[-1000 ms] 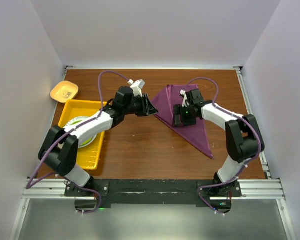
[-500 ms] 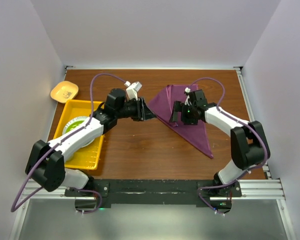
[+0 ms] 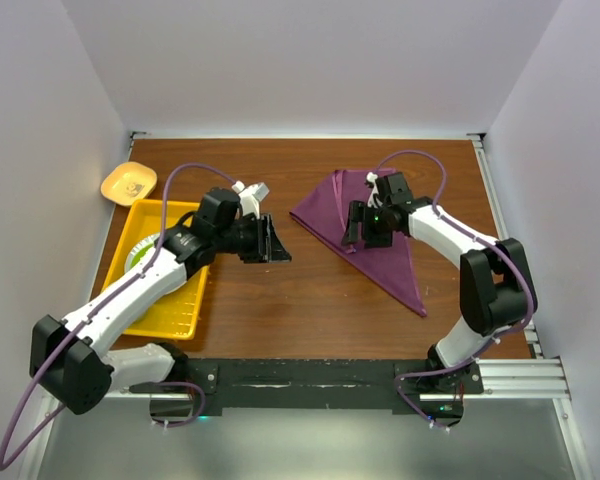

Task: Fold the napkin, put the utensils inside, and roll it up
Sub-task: Fold the napkin

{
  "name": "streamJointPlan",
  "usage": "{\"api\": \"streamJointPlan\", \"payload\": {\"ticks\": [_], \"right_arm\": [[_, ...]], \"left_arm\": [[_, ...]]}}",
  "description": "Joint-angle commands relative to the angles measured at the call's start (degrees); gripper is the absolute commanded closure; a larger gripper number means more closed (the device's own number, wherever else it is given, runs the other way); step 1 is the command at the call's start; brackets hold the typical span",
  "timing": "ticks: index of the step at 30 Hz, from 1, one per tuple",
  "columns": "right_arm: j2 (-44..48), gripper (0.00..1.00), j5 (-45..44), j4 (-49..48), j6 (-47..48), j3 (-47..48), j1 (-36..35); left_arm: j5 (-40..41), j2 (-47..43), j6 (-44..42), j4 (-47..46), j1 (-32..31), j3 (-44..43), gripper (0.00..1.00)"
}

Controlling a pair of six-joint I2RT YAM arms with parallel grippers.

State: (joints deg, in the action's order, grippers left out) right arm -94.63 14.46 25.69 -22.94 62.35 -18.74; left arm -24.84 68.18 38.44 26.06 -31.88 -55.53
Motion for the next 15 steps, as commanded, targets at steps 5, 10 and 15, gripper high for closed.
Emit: {"api": "streamJointPlan", "payload": {"ticks": [5, 10, 15], "right_arm": [[2.8, 0.38, -3.7, 6.9, 12.7, 1.8, -1.0], [0.4, 0.40, -14.3, 8.6, 22.3, 5.3, -5.9], [-2.7, 0.37, -23.3, 10.0, 29.2, 9.2, -11.6]], "left_arm": [[2.5, 3.2, -0.4, 6.2, 0.4, -2.8, 0.61], [1.5, 6.9, 0.8, 7.5, 0.4, -4.8, 0.62], [1.2, 9.6, 0.1, 8.6, 0.3, -7.7, 0.62]]}}
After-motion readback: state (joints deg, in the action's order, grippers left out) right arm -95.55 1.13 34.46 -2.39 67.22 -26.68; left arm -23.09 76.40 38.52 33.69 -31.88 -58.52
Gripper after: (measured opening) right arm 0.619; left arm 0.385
